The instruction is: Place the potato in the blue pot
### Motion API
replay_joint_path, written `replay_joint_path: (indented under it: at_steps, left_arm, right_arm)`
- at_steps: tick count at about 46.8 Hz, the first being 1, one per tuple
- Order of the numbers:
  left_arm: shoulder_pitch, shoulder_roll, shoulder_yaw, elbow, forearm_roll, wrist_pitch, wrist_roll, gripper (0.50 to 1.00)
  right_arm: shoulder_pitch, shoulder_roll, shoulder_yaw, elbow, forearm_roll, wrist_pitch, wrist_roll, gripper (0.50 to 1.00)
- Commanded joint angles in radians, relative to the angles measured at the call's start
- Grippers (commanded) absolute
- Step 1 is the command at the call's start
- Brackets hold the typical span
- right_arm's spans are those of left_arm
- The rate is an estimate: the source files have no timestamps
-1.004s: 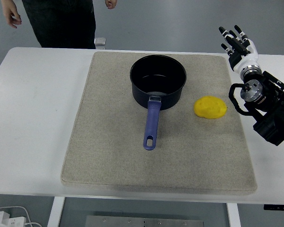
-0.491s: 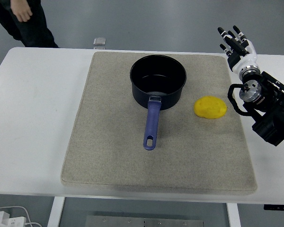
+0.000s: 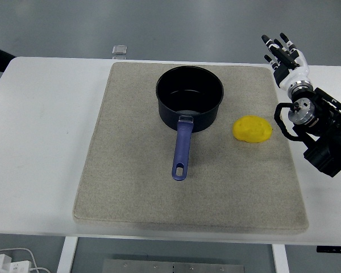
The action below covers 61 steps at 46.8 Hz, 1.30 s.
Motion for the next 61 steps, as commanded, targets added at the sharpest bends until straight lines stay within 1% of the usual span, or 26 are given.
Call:
replay_joint_path:
  at_steps: [1, 3, 10, 14, 16, 21, 25, 28, 31, 34, 37, 43, 46, 48, 52, 56, 61]
  left_arm:
    - [0.000, 0.000, -0.001, 0.001, 0.000, 0.000, 0.001, 0.994]
    - [0.000, 0.000, -0.001, 0.000, 0.000, 0.000, 0.001, 0.994]
    - [0.000, 0.000, -0.002, 0.000, 0.000, 0.000, -0.001, 0.994]
    - [0.000, 0.000, -0.001, 0.000, 0.000, 0.000, -0.001, 0.994]
    - [0.000, 0.000, -0.001, 0.001, 0.000, 0.000, -0.001, 0.992]
    - [0.000, 0.000, -0.001, 0.000, 0.000, 0.000, -0.001, 0.992]
    - [0.000, 0.000, 0.001, -0.005, 0.000, 0.000, -0.001, 0.994]
    - [0.000, 0.000, 0.001, -0.005, 0.000, 0.000, 0.001, 0.992]
    - [0.000, 0.000, 0.001, -0.005, 0.000, 0.000, -0.001, 0.994]
    - [0.000, 0.000, 0.001, -0.006, 0.002, 0.000, 0.001, 0.994]
    - [-0.002, 0.000, 0.001, -0.006, 0.002, -0.001, 0.001, 0.994]
    - [-0.003, 0.000, 0.002, -0.011, 0.002, -0.001, 0.001, 0.992]
    - [-0.003, 0.000, 0.002, -0.011, 0.002, -0.001, 0.001, 0.994]
    - [-0.003, 0.000, 0.002, -0.011, 0.002, -0.001, 0.001, 0.994]
    - [-0.003, 0.000, 0.002, -0.011, 0.002, -0.001, 0.001, 0.994]
    - [-0.003, 0.000, 0.002, -0.011, 0.002, -0.001, 0.001, 0.994]
    - [-0.003, 0.000, 0.002, -0.011, 0.002, -0.001, 0.001, 0.994]
  right_arm:
    - [-0.005, -0.008, -0.002, 0.000, 0.000, 0.057, -0.005, 0.928]
    - [-0.009, -0.017, -0.002, 0.000, 0.000, 0.092, -0.005, 0.928]
    - [-0.014, -0.088, -0.005, 0.011, -0.009, 0.220, -0.010, 0.928]
    - [-0.035, -0.155, -0.014, 0.064, -0.041, 0.306, -0.011, 0.928]
    - [-0.043, -0.192, -0.023, 0.090, -0.066, 0.336, -0.011, 0.928]
    - [-0.057, -0.260, -0.045, 0.147, -0.132, 0.392, -0.011, 0.928]
    - [-0.072, -0.315, -0.052, 0.196, -0.183, 0.450, -0.010, 0.928]
    - [-0.091, -0.361, -0.054, 0.253, -0.222, 0.497, -0.005, 0.928]
    - [-0.109, -0.413, -0.054, 0.323, -0.270, 0.530, -0.002, 0.928]
    - [-0.123, -0.457, -0.057, 0.388, -0.333, 0.542, -0.001, 0.928]
    - [-0.129, -0.479, -0.057, 0.423, -0.403, 0.544, 0.001, 0.928]
    - [-0.134, -0.488, -0.055, 0.453, -0.525, 0.542, 0.004, 0.928]
    - [-0.135, -0.503, -0.057, 0.485, -0.581, 0.541, 0.004, 0.928]
    - [-0.138, -0.517, -0.057, 0.506, -0.641, 0.533, 0.004, 0.928]
    - [-0.138, -0.522, -0.055, 0.517, -0.781, 0.524, 0.007, 0.928]
    - [-0.137, -0.527, -0.057, 0.534, -0.906, 0.515, 0.045, 0.928]
    - [-0.138, -0.546, -0.057, 0.584, -1.075, 0.502, 0.077, 0.928]
